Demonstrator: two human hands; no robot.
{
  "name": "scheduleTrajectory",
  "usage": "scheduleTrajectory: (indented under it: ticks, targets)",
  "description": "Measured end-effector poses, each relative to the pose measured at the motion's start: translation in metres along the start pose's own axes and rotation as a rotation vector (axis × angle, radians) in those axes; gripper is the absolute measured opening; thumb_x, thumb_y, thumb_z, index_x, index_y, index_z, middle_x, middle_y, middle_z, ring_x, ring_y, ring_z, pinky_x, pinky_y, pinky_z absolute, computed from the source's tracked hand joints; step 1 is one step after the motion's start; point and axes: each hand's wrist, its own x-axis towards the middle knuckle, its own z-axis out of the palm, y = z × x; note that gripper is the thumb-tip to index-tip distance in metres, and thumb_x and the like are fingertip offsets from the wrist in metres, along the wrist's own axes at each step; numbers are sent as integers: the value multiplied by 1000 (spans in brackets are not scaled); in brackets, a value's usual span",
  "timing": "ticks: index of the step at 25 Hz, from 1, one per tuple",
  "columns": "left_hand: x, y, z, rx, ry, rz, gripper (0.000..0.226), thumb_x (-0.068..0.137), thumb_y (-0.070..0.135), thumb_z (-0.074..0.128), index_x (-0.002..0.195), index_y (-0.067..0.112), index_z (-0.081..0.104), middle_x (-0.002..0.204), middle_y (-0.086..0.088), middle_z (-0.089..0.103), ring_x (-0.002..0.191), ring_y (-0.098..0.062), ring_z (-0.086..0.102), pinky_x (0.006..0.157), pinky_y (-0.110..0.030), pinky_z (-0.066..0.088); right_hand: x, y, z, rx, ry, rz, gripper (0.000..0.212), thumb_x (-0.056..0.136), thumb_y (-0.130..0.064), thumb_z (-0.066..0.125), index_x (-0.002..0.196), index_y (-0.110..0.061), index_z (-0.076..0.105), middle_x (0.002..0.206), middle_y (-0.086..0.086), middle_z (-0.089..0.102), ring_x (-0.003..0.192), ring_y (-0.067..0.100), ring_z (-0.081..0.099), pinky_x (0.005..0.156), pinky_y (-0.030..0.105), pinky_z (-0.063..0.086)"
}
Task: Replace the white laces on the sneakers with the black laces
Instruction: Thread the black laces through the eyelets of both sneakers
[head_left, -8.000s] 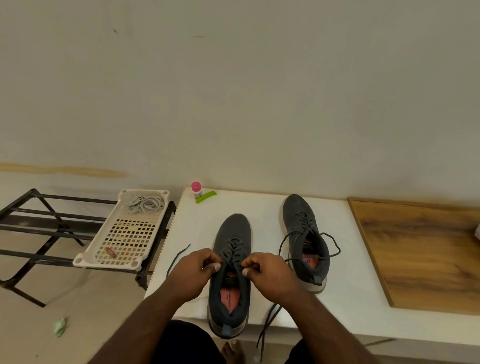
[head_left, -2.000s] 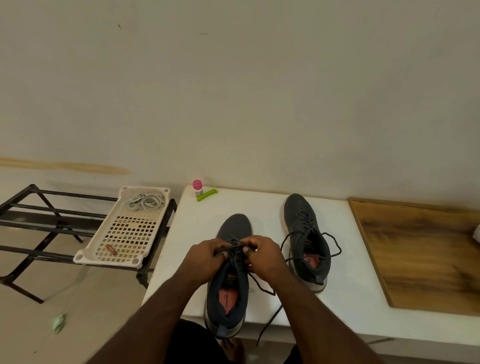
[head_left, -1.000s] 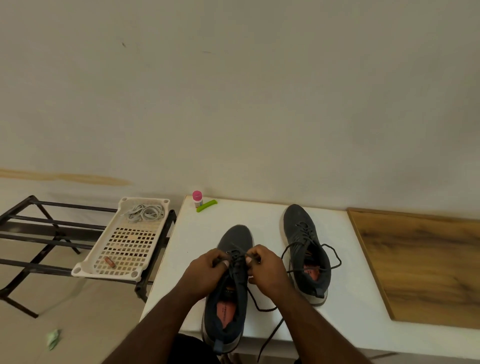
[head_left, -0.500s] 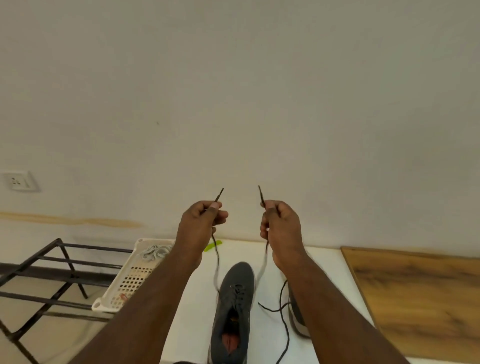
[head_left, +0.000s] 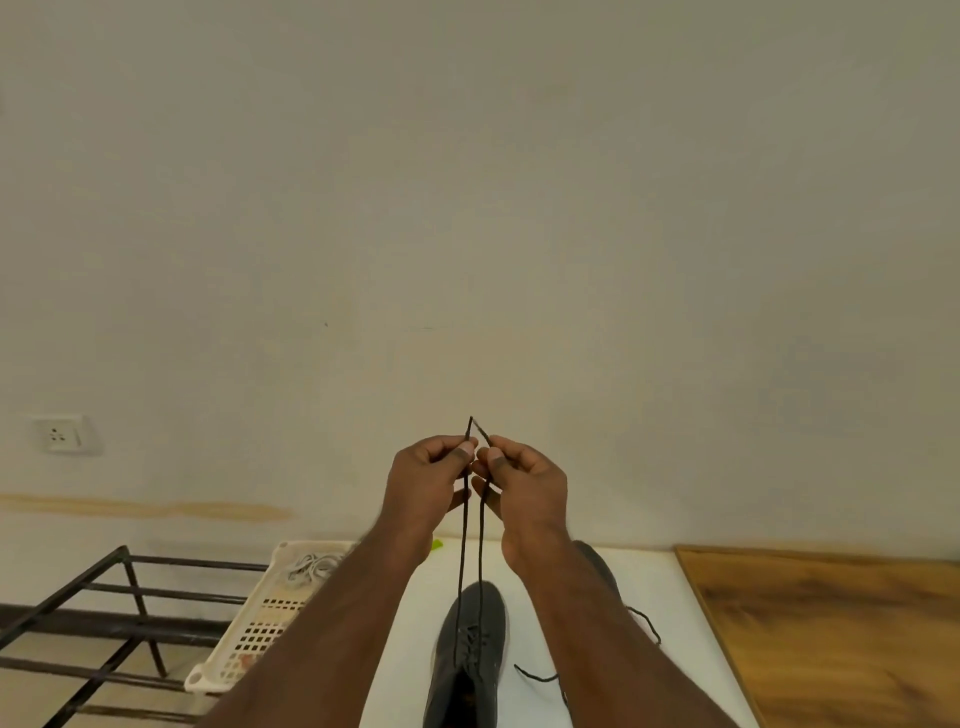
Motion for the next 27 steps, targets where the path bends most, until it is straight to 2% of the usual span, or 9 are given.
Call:
scheduleTrajectory:
  ticks: [5, 10, 12, 16, 19, 21, 23, 25, 27]
  targets:
    - [4, 1, 3, -2, 25, -10, 12, 94, 19, 67, 99, 21, 77, 97, 2, 76, 100, -15, 70, 83, -43, 61, 8, 5, 3, -253, 69, -84, 7, 95, -13, 63, 97, -18, 68, 90, -2, 75, 88, 16, 72, 85, 40, 60]
    - [7, 2, 3, -36, 31, -19, 14, 94, 15, 65, 101, 18, 77, 97, 0, 76, 99, -15, 71, 82, -46, 61, 10, 6, 10, -338, 33, -157, 15, 93, -12, 67, 87, -25, 71, 86, -5, 74, 83, 11, 71, 72, 22, 55]
    - [8, 1, 3, -41, 36, -14, 16, 94, 13, 64, 102, 18, 77, 97, -1, 76, 99, -16, 71, 81, -46, 61, 11, 7, 10, -343, 7, -186, 18, 93, -11, 66, 89, -28, 70, 87, -6, 74, 83, 10, 71, 73, 20, 56]
    - [9, 1, 4, -49, 47, -8, 14, 94, 13, 64, 98, 18, 76, 96, -4, 75, 98, -19, 71, 77, -47, 62, 10, 8, 11, -401, -26, -228, 15, 92, -11, 67, 96, -25, 64, 91, -6, 72, 84, 11, 70, 77, 26, 58]
    - [13, 1, 3, -9, 99, 18, 12, 94, 14, 63, 96, 18, 74, 94, -3, 75, 98, -20, 70, 84, -45, 60, 9, 10, 0, -477, -66, -257, 18, 89, -15, 72, 99, -25, 62, 95, -7, 70, 89, 10, 68, 81, 25, 57]
    - [15, 0, 4, -34, 127, 23, 12, 96, 13, 61, 99, 15, 72, 94, -3, 76, 99, -19, 71, 90, -41, 57, 6, 27, -14, -604, -198, -167, 28, 89, -28, 74, 113, -27, 59, 102, -8, 69, 95, 8, 67, 88, 27, 56]
    - [14, -1, 7, -128, 128, -9, 12, 99, 10, 57, 103, 8, 68, 93, -8, 76, 96, -21, 73, 89, -39, 57, -3, 59, -28, -789, -372, 18, 36, 89, -37, 71, 121, -29, 58, 105, -9, 69, 98, 8, 66, 92, 28, 54]
    - [12, 0, 8, -176, 125, -29, 13, 100, 9, 54, 105, 5, 65, 91, -13, 75, 90, -24, 74, 85, -38, 59, -13, 101, -42, -970, -464, 155, 26, 92, -40, 63, 113, -25, 63, 104, -11, 69, 98, 7, 65, 93, 26, 52]
    - [9, -2, 6, -186, 102, -21, 14, 100, 8, 55, 106, 5, 67, 90, -13, 75, 88, -23, 75, 82, -37, 60, -19, 132, -62, -1020, -476, 295, 21, 98, -35, 54, 103, -18, 66, 102, -8, 68, 95, 9, 65, 92, 24, 53]
